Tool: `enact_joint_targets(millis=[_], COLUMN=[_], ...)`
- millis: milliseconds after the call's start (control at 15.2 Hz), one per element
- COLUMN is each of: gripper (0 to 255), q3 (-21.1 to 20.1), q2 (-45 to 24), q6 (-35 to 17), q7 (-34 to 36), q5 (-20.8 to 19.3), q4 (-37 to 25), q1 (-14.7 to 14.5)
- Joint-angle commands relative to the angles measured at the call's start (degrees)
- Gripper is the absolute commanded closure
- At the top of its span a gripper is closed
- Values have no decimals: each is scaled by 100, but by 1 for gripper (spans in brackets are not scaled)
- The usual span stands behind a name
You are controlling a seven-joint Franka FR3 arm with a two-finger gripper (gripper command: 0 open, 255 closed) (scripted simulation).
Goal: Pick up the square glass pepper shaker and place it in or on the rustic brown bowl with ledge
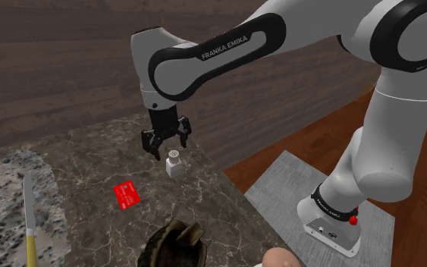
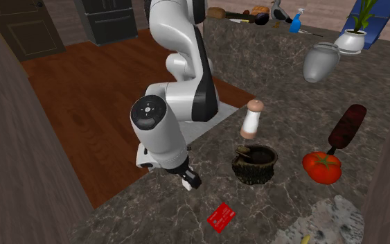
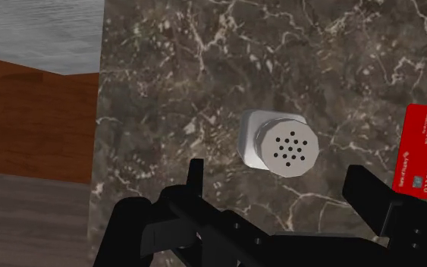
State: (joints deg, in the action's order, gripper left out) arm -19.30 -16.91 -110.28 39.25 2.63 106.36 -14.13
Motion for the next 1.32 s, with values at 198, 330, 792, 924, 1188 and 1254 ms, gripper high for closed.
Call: enact_joint_targets(millis=[198,330,792,924,1188,1254], gripper=[0,0,0,255,255,255], q3=[-2,-1,-1,-1,0,0], q2=[-144,-174,-176,-176,-174,-172], q6=[-337,-452,-452,-452,-451,-452], q7=[43,48,48,48,46,46], q5=[-33,-40,-41,-41,-40,-40], q4=[194,280,278,278,279,282], q1=[-43,-52,-52,-52,-51,-50])
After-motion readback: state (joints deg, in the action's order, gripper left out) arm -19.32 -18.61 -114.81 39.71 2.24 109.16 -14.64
